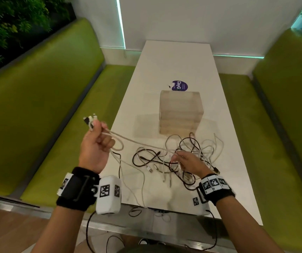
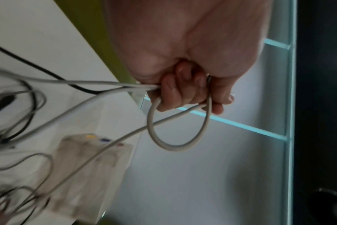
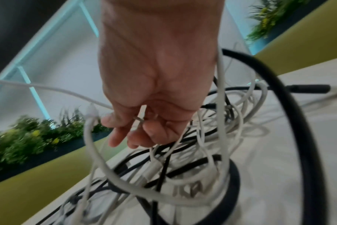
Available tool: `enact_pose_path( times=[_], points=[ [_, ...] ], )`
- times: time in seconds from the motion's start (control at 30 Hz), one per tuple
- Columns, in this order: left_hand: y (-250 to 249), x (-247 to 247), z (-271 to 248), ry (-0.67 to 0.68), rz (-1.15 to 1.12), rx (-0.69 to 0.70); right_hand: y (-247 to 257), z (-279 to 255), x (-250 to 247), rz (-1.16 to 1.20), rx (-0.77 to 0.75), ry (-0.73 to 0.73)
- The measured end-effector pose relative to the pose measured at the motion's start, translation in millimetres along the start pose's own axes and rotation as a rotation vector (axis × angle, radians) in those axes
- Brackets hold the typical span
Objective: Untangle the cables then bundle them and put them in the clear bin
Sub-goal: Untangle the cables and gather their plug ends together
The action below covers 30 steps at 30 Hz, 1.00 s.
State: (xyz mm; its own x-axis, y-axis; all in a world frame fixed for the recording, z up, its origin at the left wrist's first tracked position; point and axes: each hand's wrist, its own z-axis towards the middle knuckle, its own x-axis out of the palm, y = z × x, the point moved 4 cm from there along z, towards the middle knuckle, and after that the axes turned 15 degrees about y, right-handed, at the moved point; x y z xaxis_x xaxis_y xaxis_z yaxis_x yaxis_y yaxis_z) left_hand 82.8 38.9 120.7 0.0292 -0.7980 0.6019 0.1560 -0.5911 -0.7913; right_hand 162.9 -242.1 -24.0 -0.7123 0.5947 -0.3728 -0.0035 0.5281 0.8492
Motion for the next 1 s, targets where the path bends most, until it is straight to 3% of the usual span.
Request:
enact_pose_path(
  times=[0.07, 0.17, 0.27, 0.4, 0.67, 0.87, 1.0],
  points=[
    [1, -15, 0, -0.057, 0.086, -0.031, 4, 0, -1, 0.0, -0.037, -0.007],
    [35, -23, -6, -0.077, 0.407, -0.19, 20, -1, 2, -0.046, -0.103, 0.001],
    [83, -6, -14, 0.073, 0.722, -0.337, 40, -5, 9, -0.132, -0.164, 0.055],
    [121, 25, -15, 0.286, 0.825, -0.379, 49, -5, 13, -0.185, -0.215, 0.097],
    [129, 46, -13, 0.467, 0.932, -0.424, 46, -7, 15, -0.17, -0.189, 0.06],
    [96, 43, -14, 0.286, 0.762, -0.386, 27, 0, 7, -0.142, -0.083, -0.018],
    [59, 34, -17, 0.246, 0.661, -0.301, 10, 2, -4, -0.061, -0.027, -0.064]
  ],
)
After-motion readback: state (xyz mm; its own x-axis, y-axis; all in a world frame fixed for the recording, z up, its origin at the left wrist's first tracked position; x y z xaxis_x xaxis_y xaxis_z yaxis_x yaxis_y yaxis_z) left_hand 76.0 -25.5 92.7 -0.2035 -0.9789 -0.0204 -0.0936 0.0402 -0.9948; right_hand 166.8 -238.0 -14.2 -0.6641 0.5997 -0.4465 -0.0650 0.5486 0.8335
